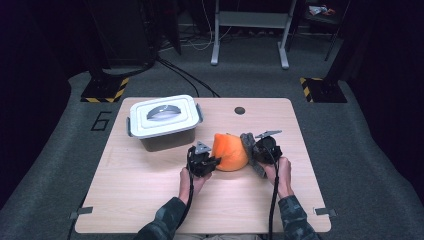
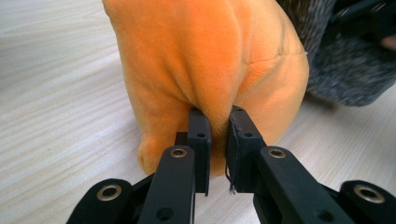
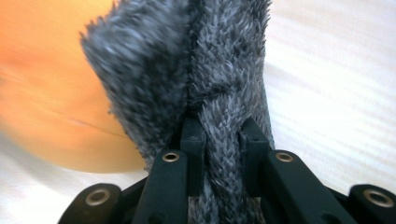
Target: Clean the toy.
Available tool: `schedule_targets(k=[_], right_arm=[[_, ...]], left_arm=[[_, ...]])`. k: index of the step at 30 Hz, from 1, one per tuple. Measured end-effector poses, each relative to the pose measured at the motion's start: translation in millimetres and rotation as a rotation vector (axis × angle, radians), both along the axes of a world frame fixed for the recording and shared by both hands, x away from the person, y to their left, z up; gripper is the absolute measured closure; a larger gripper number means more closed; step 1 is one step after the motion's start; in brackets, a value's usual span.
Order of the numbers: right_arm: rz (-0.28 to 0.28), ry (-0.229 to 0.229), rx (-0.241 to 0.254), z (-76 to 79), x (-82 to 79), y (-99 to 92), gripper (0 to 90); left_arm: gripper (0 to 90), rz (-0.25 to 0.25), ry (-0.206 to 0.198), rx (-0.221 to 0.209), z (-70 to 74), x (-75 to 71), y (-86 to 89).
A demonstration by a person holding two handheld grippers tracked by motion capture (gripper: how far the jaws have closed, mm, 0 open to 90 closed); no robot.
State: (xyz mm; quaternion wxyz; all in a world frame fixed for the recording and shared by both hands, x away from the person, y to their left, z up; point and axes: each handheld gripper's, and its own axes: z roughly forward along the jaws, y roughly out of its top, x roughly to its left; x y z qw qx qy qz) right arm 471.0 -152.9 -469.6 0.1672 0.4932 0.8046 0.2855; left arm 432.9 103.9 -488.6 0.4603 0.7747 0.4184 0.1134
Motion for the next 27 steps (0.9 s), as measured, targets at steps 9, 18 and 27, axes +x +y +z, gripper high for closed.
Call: schedule_targets(k=[9,18,27], right_arm=[[-0.022,0.045,0.028,-15.1,4.5,-14.9,76.0],[0.009,-0.102,0.086,36.0,-21.8,-7.8,75.8],[0.196,-0.134,0.017,54.0,-24.8,57.5,75.4]], left_arm=[[80.9,-0.002,0.003,0.021,1.4,4.0,1.6],[80.6,0.000,0.014,0.008,1.7,1.8,2.2],[80.5,0.011,0.009,0.002,2.0,0.5,1.9]])
